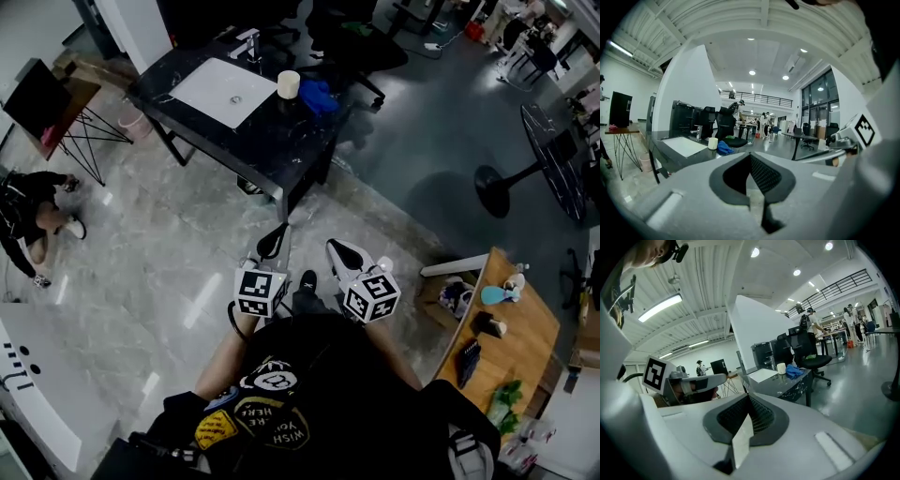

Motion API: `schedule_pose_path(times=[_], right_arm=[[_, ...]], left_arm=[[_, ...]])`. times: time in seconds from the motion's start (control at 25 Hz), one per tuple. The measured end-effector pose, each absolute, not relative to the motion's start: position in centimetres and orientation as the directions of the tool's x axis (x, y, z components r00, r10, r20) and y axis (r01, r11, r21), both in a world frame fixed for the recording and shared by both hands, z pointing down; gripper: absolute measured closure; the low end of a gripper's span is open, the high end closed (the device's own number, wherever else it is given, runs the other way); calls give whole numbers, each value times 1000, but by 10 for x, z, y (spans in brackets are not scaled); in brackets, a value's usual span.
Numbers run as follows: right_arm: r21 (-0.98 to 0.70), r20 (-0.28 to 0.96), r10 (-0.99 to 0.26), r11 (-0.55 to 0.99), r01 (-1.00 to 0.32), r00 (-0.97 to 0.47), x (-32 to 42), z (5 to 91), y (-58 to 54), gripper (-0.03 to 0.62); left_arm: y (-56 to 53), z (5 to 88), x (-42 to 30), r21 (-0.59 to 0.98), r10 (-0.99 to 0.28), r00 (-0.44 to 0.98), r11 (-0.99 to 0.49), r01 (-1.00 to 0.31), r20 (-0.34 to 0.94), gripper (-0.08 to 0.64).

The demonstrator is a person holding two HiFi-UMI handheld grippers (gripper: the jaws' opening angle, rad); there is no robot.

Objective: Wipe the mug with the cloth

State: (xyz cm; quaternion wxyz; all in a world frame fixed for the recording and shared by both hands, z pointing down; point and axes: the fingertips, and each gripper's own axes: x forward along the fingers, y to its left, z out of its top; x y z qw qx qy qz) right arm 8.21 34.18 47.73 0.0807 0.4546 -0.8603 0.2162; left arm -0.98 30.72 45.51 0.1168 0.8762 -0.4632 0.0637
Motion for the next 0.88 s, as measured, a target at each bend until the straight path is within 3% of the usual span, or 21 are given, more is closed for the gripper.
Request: schedule_pose_path(times=[0.36,0.56,0.88], right_arm=[[-316,351,-734,492,-811,-582,144,491,252,591],[-343,354,-706,513,-787,-614,134,498,211,591],[-324,378,-677,543,-775,-632,102,509,114,591]], left_arm=[[217,438,57,119,-774,608,-597,-794,178,555],[185,456,49,127,-780,580,-567,-814,234,555],[83,461,10,65,-828,513,-513,-856,224,555]])
